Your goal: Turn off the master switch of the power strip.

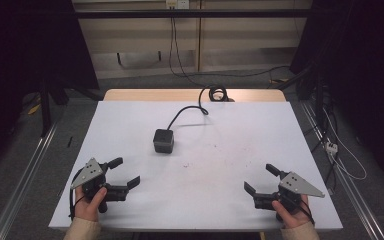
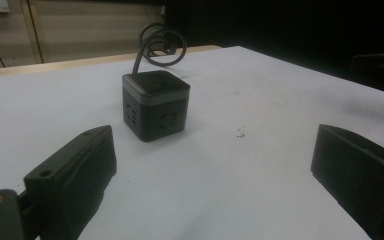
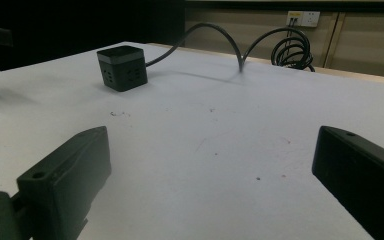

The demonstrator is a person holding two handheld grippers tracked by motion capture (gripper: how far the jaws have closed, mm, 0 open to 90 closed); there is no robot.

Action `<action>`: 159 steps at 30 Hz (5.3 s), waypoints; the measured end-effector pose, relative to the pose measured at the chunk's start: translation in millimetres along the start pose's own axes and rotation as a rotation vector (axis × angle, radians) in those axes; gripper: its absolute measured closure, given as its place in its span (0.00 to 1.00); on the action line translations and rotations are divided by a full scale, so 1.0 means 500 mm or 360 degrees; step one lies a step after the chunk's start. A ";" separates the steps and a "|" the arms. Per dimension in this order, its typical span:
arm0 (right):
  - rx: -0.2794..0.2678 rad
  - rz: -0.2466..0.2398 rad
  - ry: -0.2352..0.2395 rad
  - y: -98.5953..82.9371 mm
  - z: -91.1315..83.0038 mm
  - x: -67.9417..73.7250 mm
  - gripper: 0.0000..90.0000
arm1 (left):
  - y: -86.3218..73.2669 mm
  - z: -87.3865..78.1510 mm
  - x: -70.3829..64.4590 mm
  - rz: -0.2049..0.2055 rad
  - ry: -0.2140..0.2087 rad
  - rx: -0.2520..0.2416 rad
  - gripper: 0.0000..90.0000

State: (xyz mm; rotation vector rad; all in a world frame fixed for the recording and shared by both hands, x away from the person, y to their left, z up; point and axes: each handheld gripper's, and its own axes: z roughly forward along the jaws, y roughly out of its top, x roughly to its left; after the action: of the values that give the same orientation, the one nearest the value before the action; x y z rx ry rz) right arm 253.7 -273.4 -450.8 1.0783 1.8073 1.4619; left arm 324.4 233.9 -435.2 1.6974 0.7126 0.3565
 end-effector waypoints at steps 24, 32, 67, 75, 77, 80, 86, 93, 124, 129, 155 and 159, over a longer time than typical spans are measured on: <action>-0.0011 -0.0002 0.0017 0.004 0.012 0.000 0.03 | 0.040 0.049 0.013 -0.0054 0.0024 -0.0021 0.07; -0.0012 0.0004 0.0024 0.003 0.009 0.005 0.03 | 0.051 0.065 0.015 -0.0069 0.0002 0.0027 0.07; -0.0022 0.0008 0.0000 0.007 0.002 0.001 0.03 | 0.082 0.118 0.025 -0.0043 0.0027 0.0128 0.09; -0.0030 -0.0009 0.0019 0.010 0.005 0.003 0.03 | 0.086 0.134 0.025 -0.0057 0.0031 0.0143 0.09; -0.0034 -0.0016 0.0021 0.010 0.005 0.002 0.03 | 0.085 0.137 0.025 -0.0064 0.0034 0.0145 0.09; -0.0037 -0.0010 0.0017 0.012 0.005 0.001 0.03 | 0.085 0.143 0.027 -0.0075 0.0044 0.0159 0.09; -0.0036 0.0003 0.0023 0.012 0.009 0.000 0.03 | 0.088 0.156 0.033 -0.0080 0.0065 0.0183 0.09; -0.0031 0.0000 0.0028 0.010 0.012 0.001 0.03 | 0.085 0.163 0.048 -0.0091 0.0095 0.0190 0.09; -0.0029 -0.0010 0.0031 0.012 0.012 0.000 0.03 | 0.102 0.182 0.065 -0.0029 0.0092 0.0139 0.52; -0.0031 -0.0006 0.0032 0.012 0.012 0.000 0.03 | 0.101 0.185 0.067 -0.0026 0.0090 0.0152 0.57; -0.0034 -0.0015 0.0040 0.012 0.010 0.000 0.03 | 0.114 0.209 0.065 -0.0017 0.0047 0.0207 0.63; -0.0034 -0.0016 0.0043 0.012 0.010 0.000 0.03 | 0.115 0.208 0.068 -0.0036 0.0057 0.0208 0.66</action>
State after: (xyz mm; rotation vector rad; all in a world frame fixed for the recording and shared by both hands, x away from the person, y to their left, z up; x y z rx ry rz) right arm 259.5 -270.4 -446.3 1.0427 1.8090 1.4932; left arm 426.7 168.6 -411.4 1.8084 0.7949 0.3313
